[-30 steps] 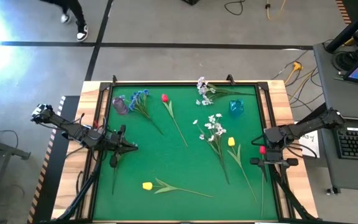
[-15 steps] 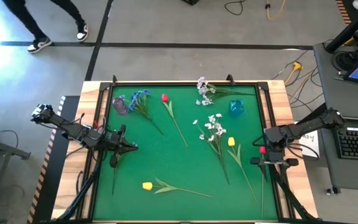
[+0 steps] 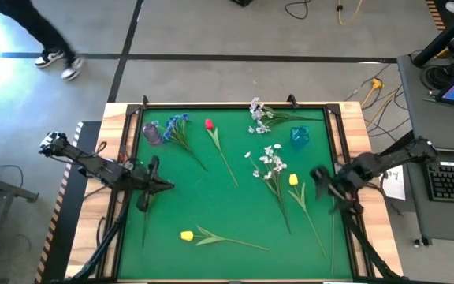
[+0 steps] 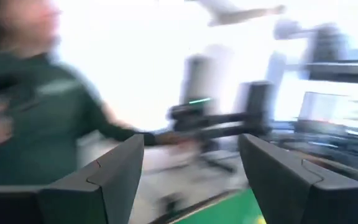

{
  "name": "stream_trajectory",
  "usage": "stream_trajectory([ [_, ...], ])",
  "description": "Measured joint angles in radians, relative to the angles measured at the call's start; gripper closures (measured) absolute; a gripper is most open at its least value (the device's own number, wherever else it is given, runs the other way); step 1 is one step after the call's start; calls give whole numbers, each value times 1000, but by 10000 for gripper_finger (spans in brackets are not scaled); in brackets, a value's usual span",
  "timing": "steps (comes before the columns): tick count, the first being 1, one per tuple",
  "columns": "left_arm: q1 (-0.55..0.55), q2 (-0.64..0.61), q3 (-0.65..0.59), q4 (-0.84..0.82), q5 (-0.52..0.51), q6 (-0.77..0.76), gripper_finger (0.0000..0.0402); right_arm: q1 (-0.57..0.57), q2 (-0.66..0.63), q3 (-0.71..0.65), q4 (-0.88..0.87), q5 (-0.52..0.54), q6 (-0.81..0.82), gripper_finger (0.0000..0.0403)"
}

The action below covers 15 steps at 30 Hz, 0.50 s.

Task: Sort flowers into vase by color
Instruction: Put the bottom white flowers into the blue vase

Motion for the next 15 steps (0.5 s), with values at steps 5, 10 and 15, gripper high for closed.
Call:
stream_trajectory([
  [5,1,1,0,340,-25,122,402,0,46,2,22,478,172,148],
  [10,1,-1,0,545,-26,157,402,0,123,35,21,550,243,142],
  [15,1,-1,0,640,-26,157,402,-9,201,109,-25,555,298,136],
])
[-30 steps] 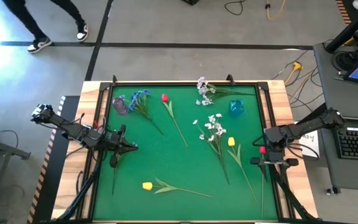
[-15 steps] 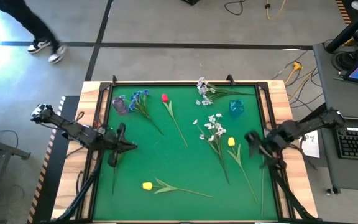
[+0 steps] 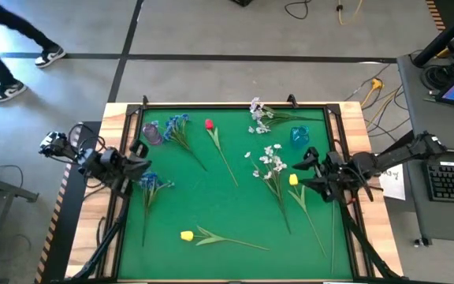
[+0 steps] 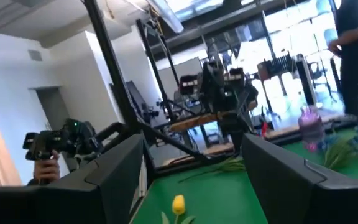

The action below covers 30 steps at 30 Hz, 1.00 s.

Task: Sort flowers into vase by color
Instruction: Put the bottom white flowers into the blue vase

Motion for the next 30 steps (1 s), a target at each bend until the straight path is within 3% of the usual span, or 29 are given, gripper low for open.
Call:
stream_trajectory([
  [5,0,2,0,22,-1,3,402,-24,70,110,-242,71,65,133],
  [10,0,55,0,-6,-65,-46,402,-40,109,235,-586,163,169,140],
  [16,3,210,36,-13,-237,-101,402,-44,141,349,-869,216,290,147],
  [24,2,370,138,-35,-250,-57,402,-44,179,418,-878,205,292,139],
  [27,2,410,173,-112,-252,-26,402,-44,192,437,-869,203,293,135],
  [30,2,455,208,-155,-263,-85,402,-44,205,447,-863,203,292,132],
])
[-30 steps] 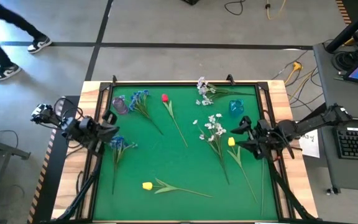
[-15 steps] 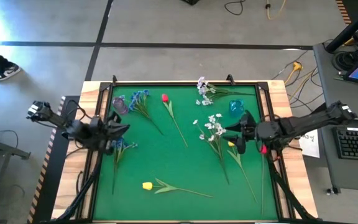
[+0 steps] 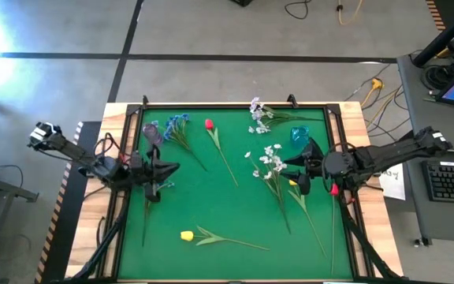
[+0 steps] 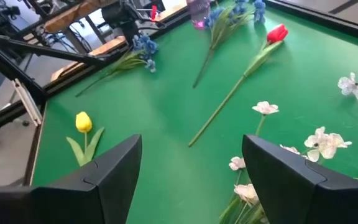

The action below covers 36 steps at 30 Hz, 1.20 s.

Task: Sort flowers into vase by color
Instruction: Put the bottom white flowers into the blue vase

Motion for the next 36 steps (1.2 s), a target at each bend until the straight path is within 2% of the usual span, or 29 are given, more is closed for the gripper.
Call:
stream_trajectory([
  [5,0,86,55,-34,-3,-158,402,-2,15,3,1,25,-16,134],
  [11,1,218,137,-49,-39,-182,402,-4,58,0,-2,77,-6,148],
  [14,0,269,202,-109,-40,-206,402,-8,87,0,8,81,56,154],
  [19,-1,343,340,-432,-46,-313,402,-40,150,42,-36,13,131,163],
  [24,0,415,463,-741,-139,-451,402,-39,242,106,-158,-2,220,166],
  [29,0,465,523,-846,-155,-492,402,-39,343,183,-354,-30,332,137],
  [36,0,492,521,-857,-155,-492,402,-39,478,197,-386,-153,456,70],
])
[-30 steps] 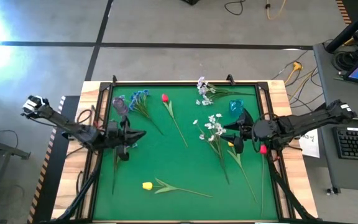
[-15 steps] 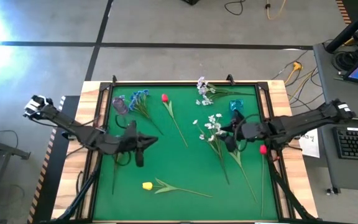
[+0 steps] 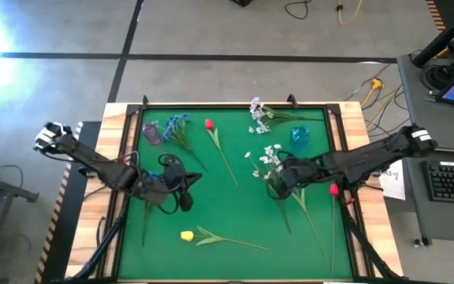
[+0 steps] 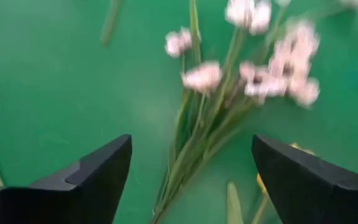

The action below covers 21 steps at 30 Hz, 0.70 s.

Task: Sort flowers into vase by color
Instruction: Put the bottom white flowers into the blue vase

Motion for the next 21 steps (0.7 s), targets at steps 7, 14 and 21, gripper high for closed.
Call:
stream_trajectory([
  [7,0,-11,-5,5,0,0,402,6,147,24,8,-55,30,54],
  [14,0,-8,-7,0,0,2,402,25,292,63,17,-90,36,65],
  [21,0,-7,-8,1,0,21,402,24,386,96,18,-90,30,102],
])
